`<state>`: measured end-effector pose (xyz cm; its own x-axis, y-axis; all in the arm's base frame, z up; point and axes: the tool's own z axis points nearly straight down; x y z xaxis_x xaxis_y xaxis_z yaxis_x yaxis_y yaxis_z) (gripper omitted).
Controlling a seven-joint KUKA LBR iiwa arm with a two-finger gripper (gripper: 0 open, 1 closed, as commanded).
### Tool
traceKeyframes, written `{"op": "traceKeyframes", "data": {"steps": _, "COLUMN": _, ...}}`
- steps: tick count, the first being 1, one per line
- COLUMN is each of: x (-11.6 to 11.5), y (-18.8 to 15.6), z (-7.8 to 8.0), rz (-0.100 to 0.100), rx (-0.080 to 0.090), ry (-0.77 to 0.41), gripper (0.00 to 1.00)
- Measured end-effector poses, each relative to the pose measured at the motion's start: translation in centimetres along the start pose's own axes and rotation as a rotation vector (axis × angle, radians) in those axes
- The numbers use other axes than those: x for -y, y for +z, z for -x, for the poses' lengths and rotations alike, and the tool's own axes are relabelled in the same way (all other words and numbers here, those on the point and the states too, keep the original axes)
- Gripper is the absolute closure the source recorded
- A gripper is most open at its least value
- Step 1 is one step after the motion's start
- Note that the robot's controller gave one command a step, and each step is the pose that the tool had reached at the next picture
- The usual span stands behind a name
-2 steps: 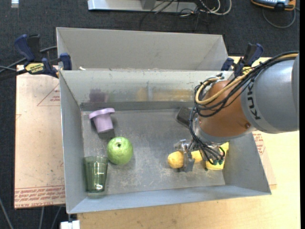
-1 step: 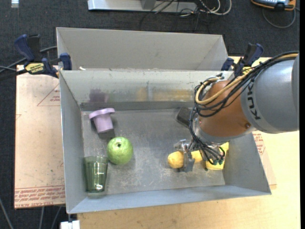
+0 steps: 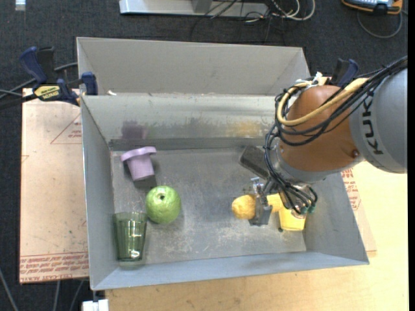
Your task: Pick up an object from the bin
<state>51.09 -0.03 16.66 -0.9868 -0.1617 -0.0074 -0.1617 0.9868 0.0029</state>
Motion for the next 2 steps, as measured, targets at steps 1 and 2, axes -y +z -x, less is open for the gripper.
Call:
{"op": "traceKeyframes", "data": {"steps": 1, "x": 0.0, "y": 0.0, "z": 0.0, "rz": 0.000, "rx": 0.000, "ry": 0.000, "gripper": 1.00}}
{"op": "traceKeyframes", "data": {"steps": 2, "x": 0.0, "y": -11.6, "z": -1.0, "rz": 0.000, "rx": 0.003, "ry": 0.057, "gripper": 1.00}}
